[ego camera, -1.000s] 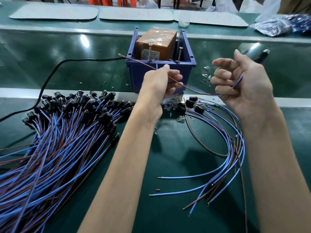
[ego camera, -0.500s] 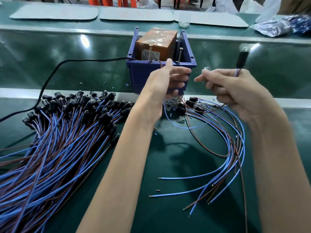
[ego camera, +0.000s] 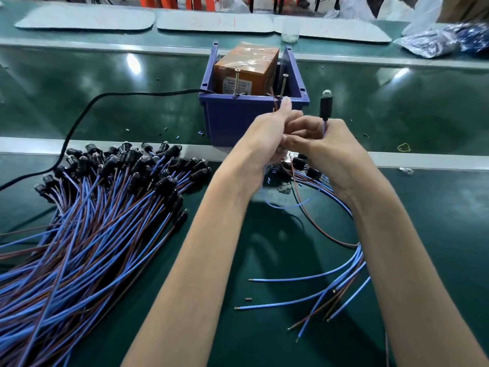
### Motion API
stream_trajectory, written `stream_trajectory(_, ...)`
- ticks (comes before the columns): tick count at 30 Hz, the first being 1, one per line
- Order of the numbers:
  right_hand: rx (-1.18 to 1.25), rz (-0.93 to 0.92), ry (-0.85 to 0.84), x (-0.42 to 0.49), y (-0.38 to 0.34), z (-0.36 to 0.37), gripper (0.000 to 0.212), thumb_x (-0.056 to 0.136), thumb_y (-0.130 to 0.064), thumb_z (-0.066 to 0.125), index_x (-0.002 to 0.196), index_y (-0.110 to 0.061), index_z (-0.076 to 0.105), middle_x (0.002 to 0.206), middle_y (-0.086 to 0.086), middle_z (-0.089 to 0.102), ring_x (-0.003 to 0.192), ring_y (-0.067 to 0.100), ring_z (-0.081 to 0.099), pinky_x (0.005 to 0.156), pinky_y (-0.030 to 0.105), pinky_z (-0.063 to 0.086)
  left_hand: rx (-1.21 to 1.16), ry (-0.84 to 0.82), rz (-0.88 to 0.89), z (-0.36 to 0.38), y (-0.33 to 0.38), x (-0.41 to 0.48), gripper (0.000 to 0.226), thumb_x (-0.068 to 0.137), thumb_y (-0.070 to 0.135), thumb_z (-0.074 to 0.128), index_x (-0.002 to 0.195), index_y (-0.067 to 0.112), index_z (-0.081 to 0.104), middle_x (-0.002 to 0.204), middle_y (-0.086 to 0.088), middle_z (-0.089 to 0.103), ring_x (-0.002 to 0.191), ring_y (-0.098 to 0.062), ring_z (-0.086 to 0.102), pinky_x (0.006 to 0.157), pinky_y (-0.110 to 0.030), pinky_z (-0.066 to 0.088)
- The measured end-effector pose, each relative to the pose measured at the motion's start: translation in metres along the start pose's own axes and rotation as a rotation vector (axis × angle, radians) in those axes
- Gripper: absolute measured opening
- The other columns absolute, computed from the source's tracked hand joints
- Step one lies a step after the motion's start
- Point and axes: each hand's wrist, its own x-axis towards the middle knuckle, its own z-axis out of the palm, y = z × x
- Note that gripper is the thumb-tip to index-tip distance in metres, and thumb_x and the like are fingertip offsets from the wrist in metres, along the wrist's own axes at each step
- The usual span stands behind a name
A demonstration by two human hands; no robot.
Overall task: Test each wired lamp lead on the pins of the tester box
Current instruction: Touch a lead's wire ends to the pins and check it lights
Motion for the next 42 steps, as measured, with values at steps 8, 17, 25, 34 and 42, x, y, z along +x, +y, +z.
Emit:
stream_trajectory(8, 0.064, 0.102, 0.044, 0.003, -0.004, 0.008, 0.021, 0.097, -0.009, 0.054, 0.078, -0.015, 0.046, 0.067, 0.0, 0.063, 0.048, 0.0, 0.061, 0.038, 0.005, 0.032, 0.149, 0.157, 0.142, -0.012, -0.009, 0.007, 0.045, 0.1, 0.054, 0.025, 0.075, 0.031, 0.054, 0.073, 0.017, 0.063, 0.058, 0.006, 0.06, 0.06, -0.016, 0.045)
stream_trajectory(17, 0.02, 0.003, -0.087, -0.006, -0.002, 0.026, 0.01, 0.083, 0.018, 0.054, 0.09, 0.011, 0.057, 0.056, 0.002, 0.057, 0.04, -0.001, 0.051, 0.042, 0.007, 0.037, 0.13, 0.138, 0.116, -0.011, -0.004, 0.002, 0.044, 0.095, 0.064, 0.029, 0.088, 0.031, 0.057, 0.083, 0.015, 0.066, 0.073, 0.002, 0.059, 0.055, -0.023, 0.04)
stream_trajectory(25, 0.097, 0.005, 0.202, 0.0, -0.003, 0.013, 0.018, 0.082, 0.005, 0.065, 0.081, -0.013, 0.059, 0.067, -0.002, 0.064, 0.052, -0.001, 0.061, 0.045, 0.01, 0.041, 0.178, -0.025, 0.179, -0.027, -0.005, -0.004, 0.028, 0.097, 0.031, 0.054, 0.084, 0.015, 0.072, 0.077, 0.002, 0.068, 0.062, -0.002, 0.058, 0.079, -0.026, 0.056)
stream_trajectory(34, 0.223, 0.027, 0.174, 0.001, -0.001, 0.01, 0.014, 0.082, 0.0, 0.069, 0.085, -0.009, 0.06, 0.064, -0.001, 0.072, 0.053, 0.007, 0.066, 0.047, 0.015, 0.047, 0.25, 0.296, 0.333, -0.035, -0.004, -0.001, 0.025, 0.093, 0.021, 0.056, 0.074, 0.023, 0.072, 0.073, 0.001, 0.074, 0.072, -0.014, 0.072, 0.082, -0.037, 0.057)
stream_trajectory(42, 0.195, 0.049, 0.299, 0.01, 0.0, -0.015, 0.015, 0.092, -0.008, 0.057, 0.084, -0.018, 0.065, 0.063, -0.006, 0.071, 0.047, 0.0, 0.051, 0.036, 0.011, 0.027, 0.245, 0.656, 0.324, -0.053, -0.006, 0.004, 0.027, 0.093, 0.019, 0.047, 0.085, 0.025, 0.073, 0.064, -0.001, 0.063, 0.059, -0.027, 0.051, 0.072, -0.04, 0.054)
